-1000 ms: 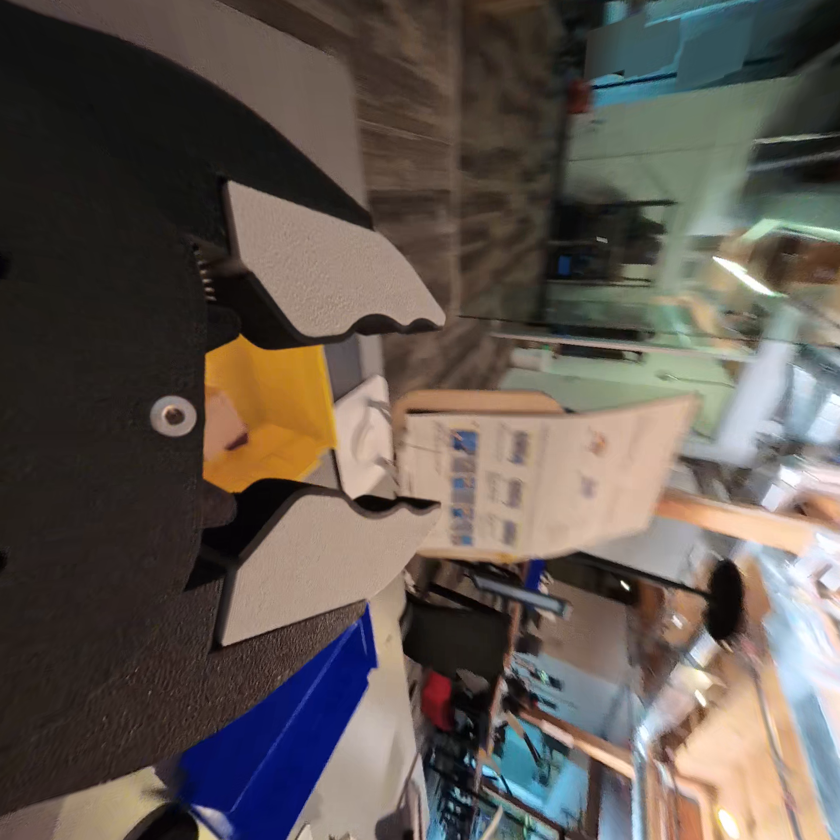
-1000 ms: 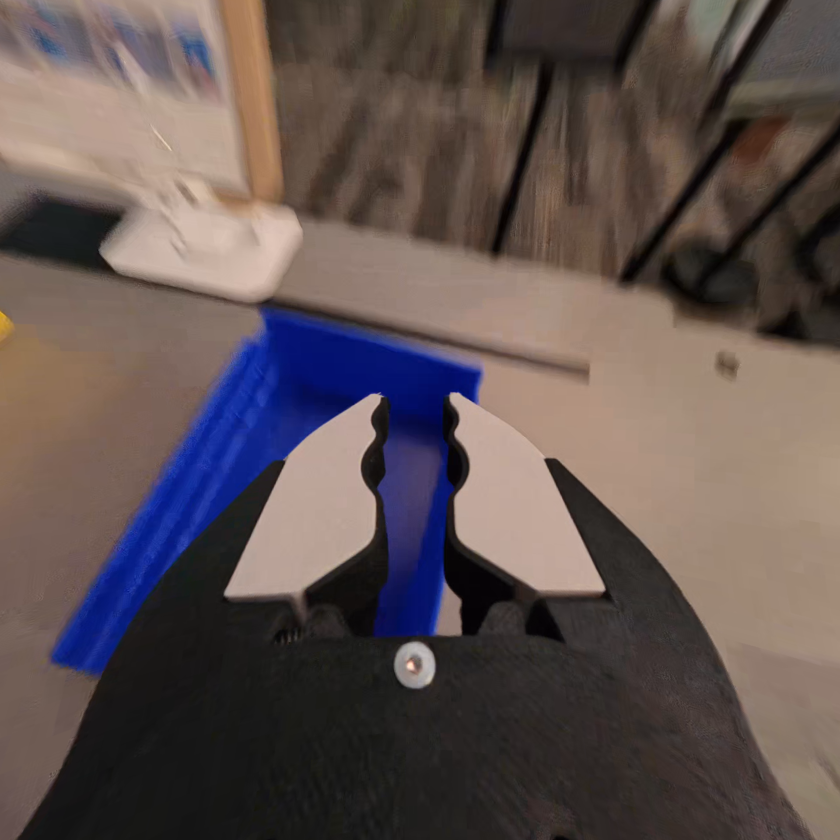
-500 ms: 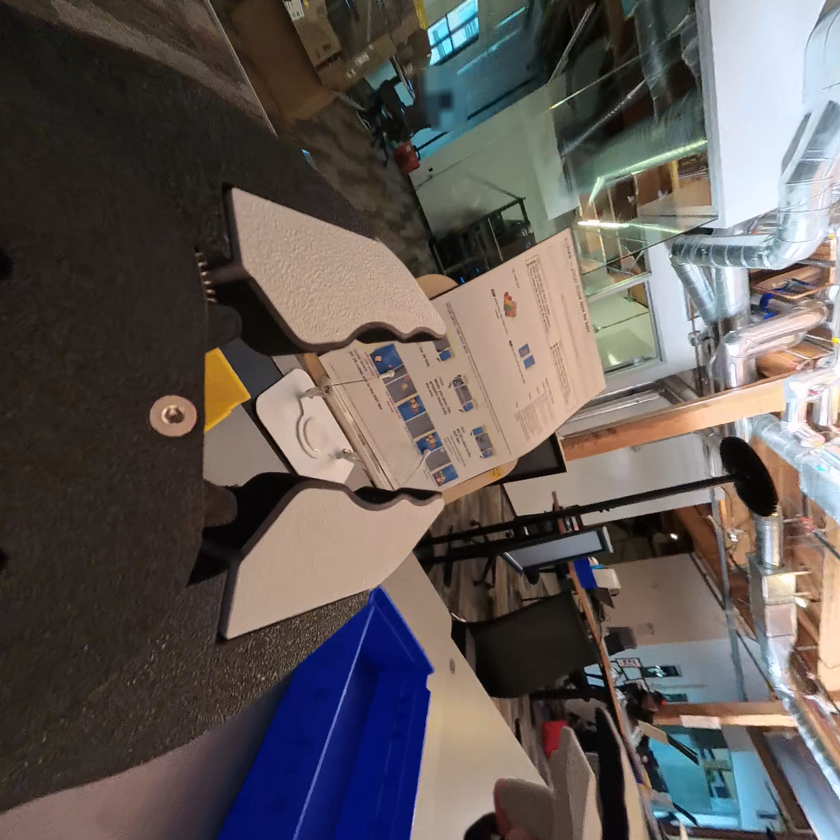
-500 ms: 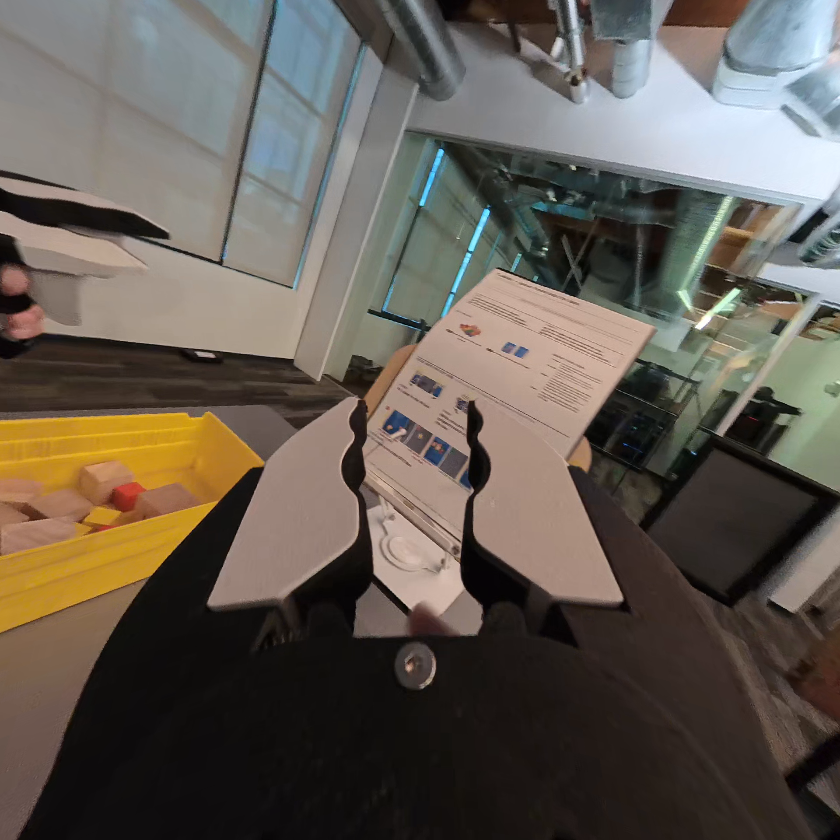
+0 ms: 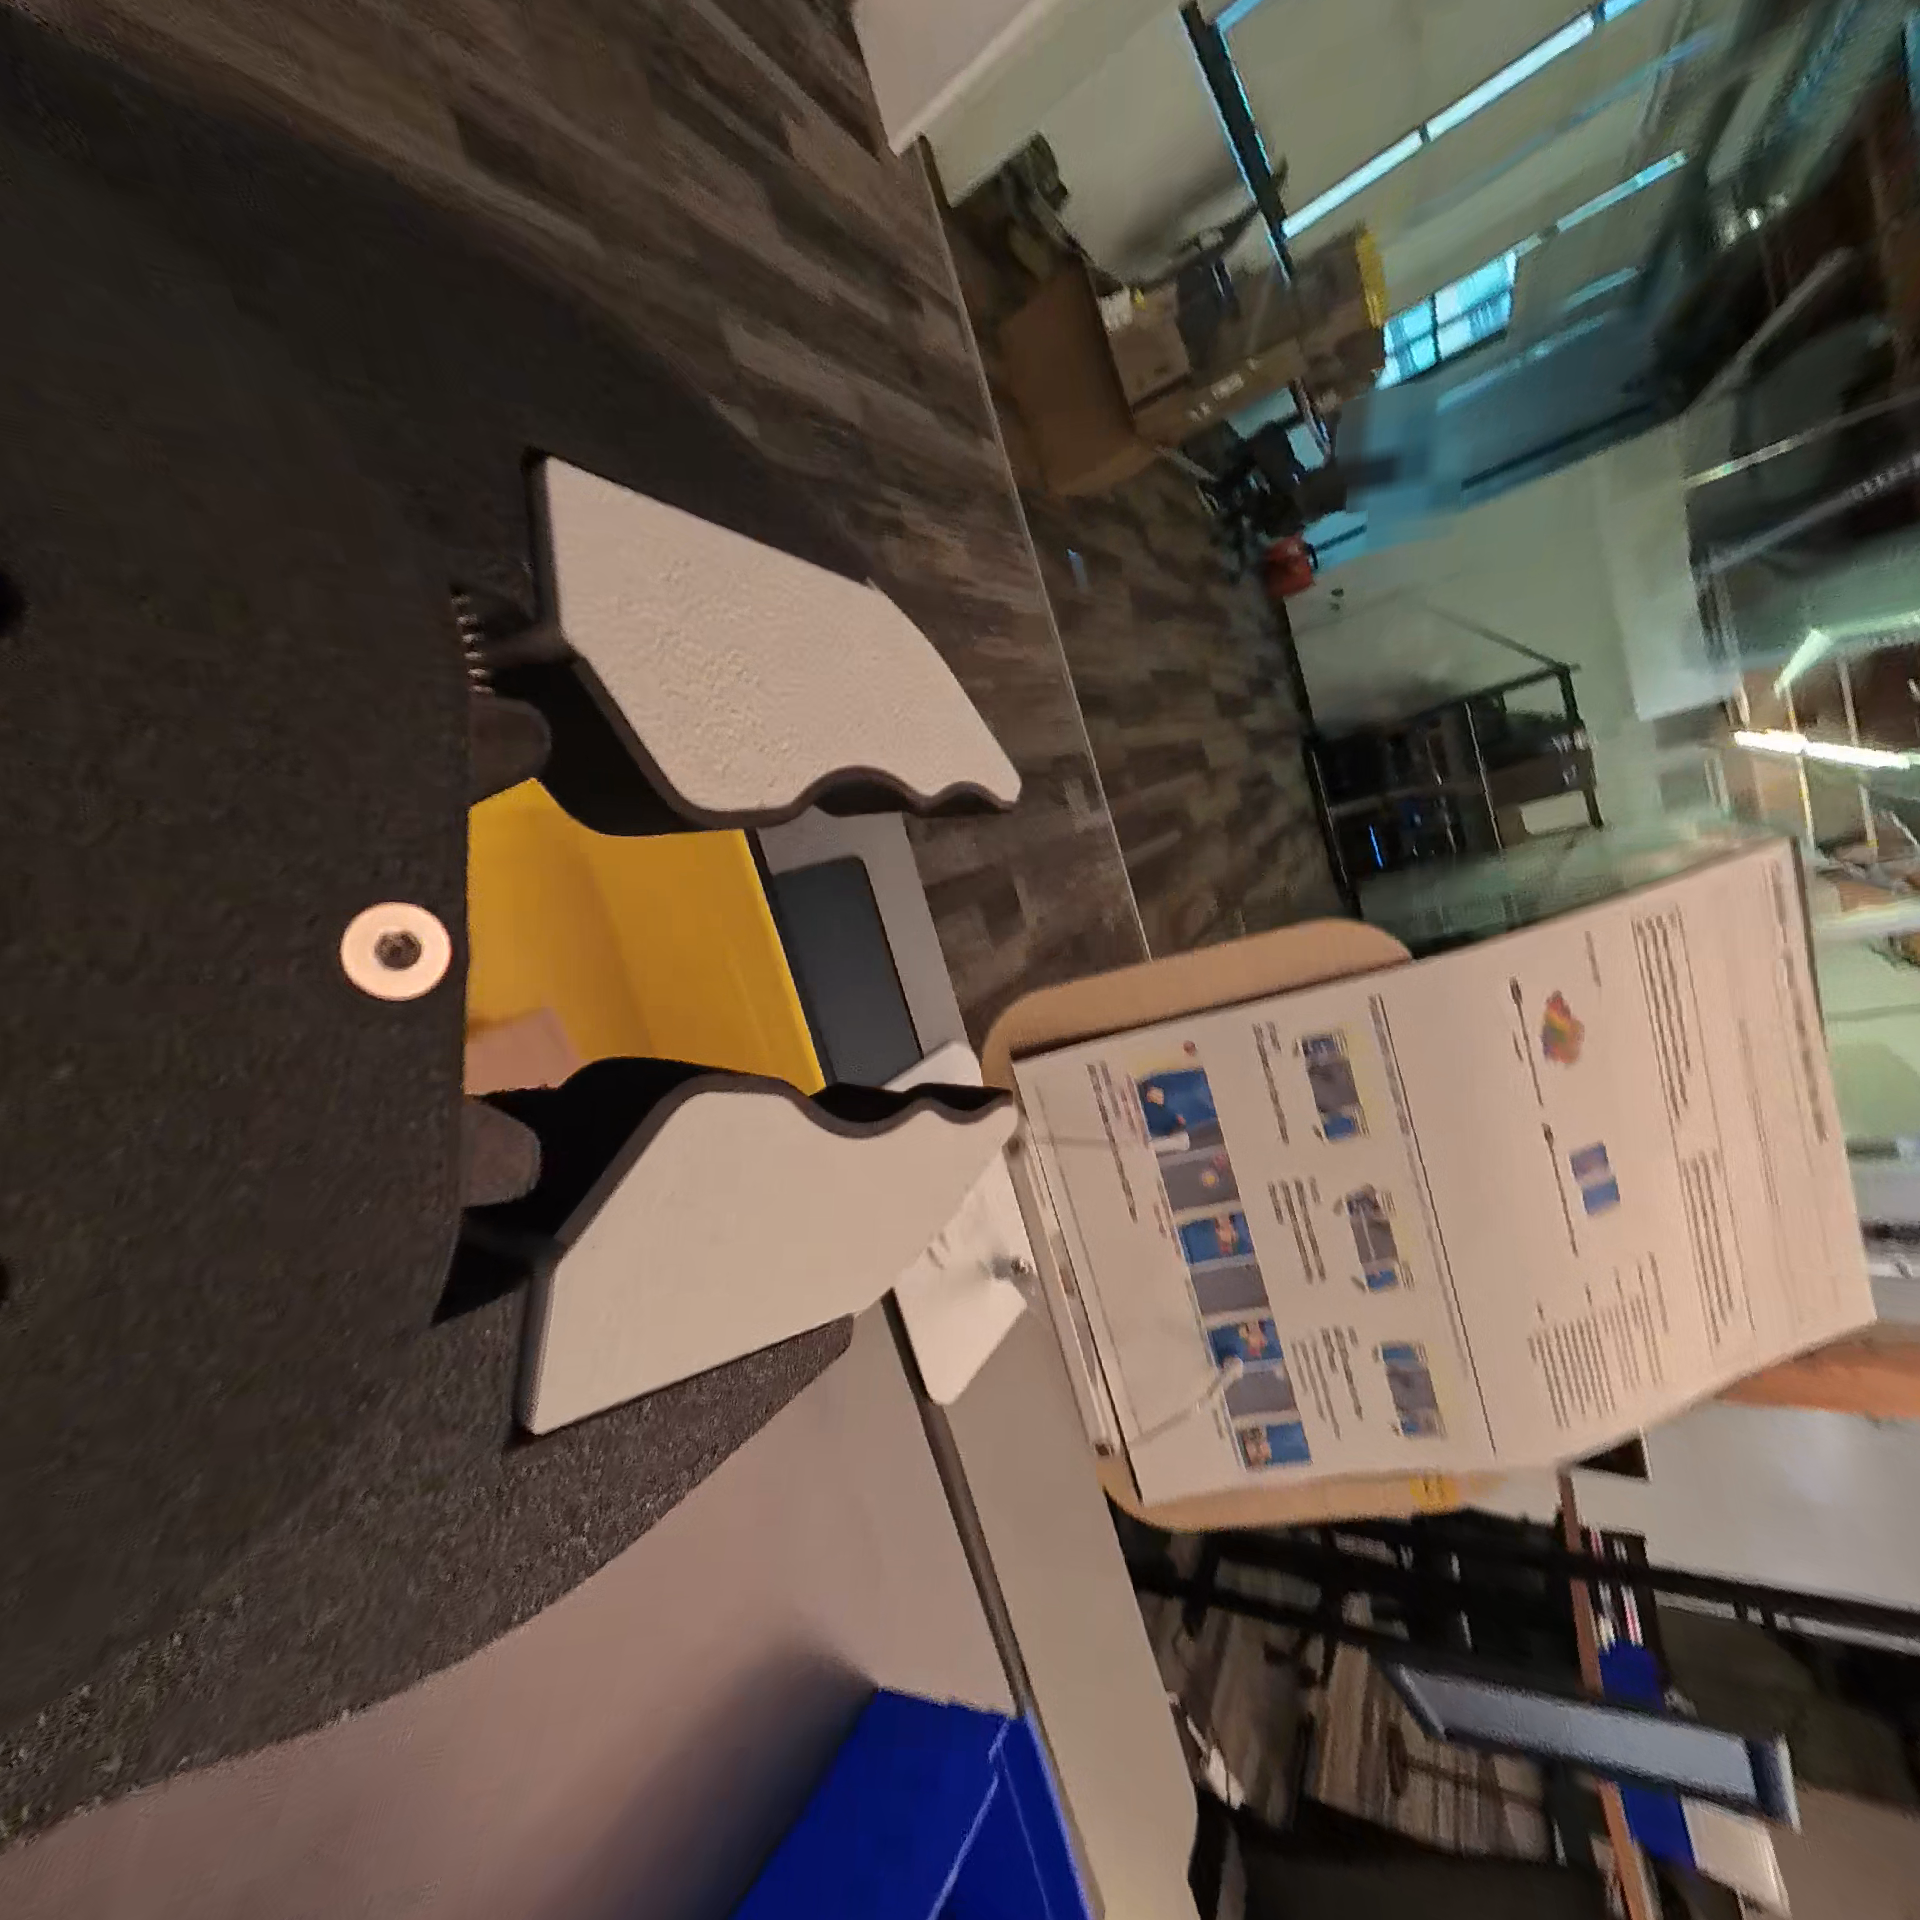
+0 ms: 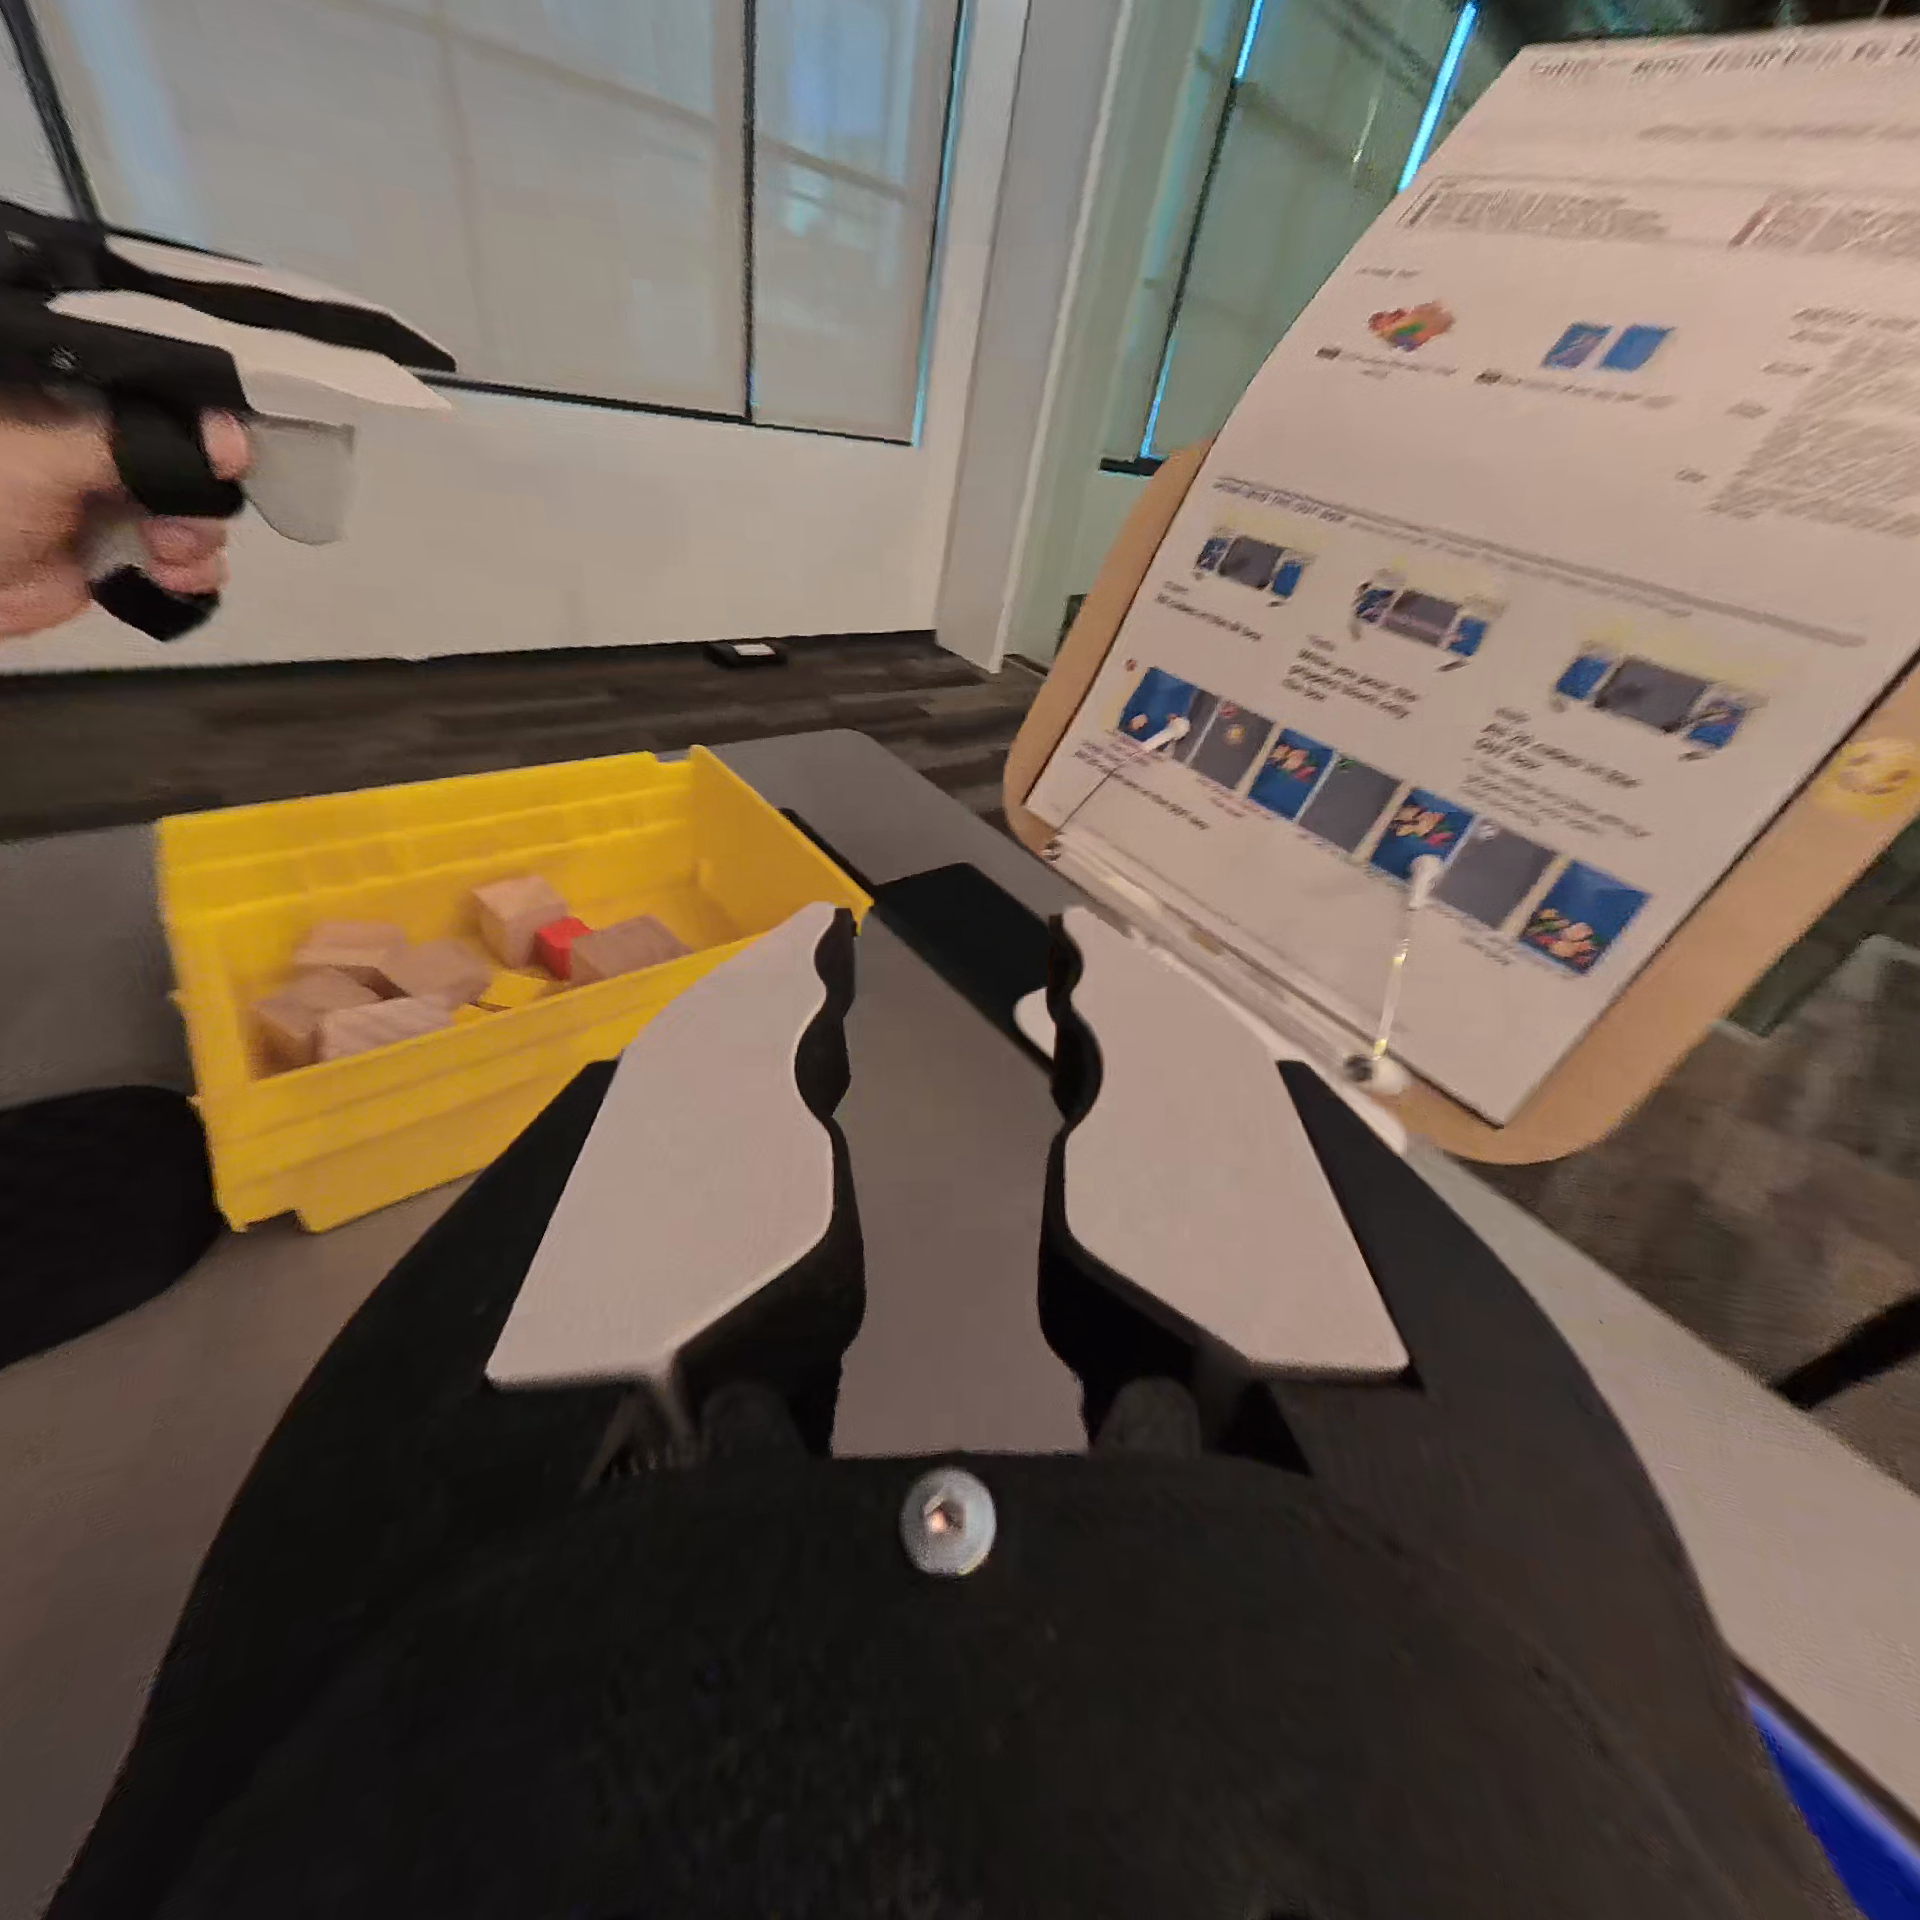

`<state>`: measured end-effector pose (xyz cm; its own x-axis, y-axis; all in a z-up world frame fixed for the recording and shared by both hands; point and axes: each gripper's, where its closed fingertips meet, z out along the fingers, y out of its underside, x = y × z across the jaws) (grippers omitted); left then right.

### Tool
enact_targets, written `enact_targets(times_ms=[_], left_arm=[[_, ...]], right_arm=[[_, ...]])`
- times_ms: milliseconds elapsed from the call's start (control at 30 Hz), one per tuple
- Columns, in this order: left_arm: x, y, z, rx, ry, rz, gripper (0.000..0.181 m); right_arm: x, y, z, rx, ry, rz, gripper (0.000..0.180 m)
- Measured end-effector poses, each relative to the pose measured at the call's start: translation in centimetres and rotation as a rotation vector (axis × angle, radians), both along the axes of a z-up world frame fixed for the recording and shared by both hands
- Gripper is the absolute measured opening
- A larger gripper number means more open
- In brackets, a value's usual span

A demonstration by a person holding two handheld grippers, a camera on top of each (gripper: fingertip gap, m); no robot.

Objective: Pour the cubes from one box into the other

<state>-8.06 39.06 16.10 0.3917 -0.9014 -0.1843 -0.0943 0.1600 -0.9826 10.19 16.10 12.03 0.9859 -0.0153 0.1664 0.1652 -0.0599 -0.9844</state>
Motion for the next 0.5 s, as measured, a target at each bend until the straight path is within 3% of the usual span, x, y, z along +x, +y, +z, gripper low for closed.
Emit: enact_targets(times_ms=[100, 267, 500], left_arm=[[-1.7, 2.7, -0.9, 0.028, 0.048, 0.120, 0.053], [-3.2, 6.4, -1.4, 0.095, 0.058, 0.334, 0.057], [-3.6, 7.8, -1.4, 0.085, -0.005, 0.418, 0.063]], right_arm=[[0.7, 0.8, -1.9, -0.060, 0.065, -0.034, 0.035], [2.4, 1.3, -4.3, -0.175, -0.025, -0.184, 0.035], [3.0, 1.4, -5.3, -0.214, -0.049, -0.230, 0.036]])
